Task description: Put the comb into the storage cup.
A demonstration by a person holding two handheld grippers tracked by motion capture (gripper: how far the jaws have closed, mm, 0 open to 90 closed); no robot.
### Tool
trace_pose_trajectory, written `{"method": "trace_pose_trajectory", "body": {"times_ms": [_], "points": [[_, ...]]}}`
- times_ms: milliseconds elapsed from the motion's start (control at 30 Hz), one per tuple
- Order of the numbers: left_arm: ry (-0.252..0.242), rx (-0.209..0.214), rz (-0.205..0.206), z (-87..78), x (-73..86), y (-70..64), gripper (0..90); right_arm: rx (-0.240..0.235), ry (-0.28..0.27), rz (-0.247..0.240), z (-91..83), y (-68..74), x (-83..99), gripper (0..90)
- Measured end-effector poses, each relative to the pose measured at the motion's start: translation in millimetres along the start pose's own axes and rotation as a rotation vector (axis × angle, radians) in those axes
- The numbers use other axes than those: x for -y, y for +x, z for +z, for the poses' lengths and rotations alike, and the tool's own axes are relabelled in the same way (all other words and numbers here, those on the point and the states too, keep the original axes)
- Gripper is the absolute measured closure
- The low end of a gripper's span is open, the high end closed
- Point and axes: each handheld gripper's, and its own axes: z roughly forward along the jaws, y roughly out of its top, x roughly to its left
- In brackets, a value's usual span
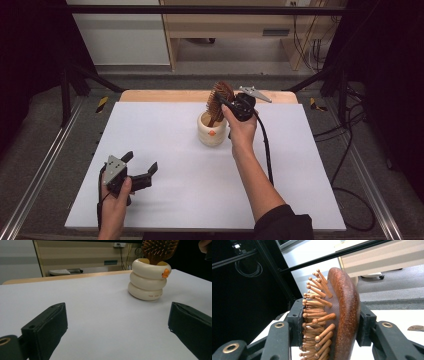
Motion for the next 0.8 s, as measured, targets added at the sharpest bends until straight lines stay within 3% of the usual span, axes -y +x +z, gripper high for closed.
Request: {"method": "trace_pose_trajectory", "body": {"times_ms": [800], "points": [[0.0,0.005,-0.001,0.5,0.1,-0.5,2.5,-0.006,-0.004,0.012,2.0,-0.7,1.7,51.0]]}}
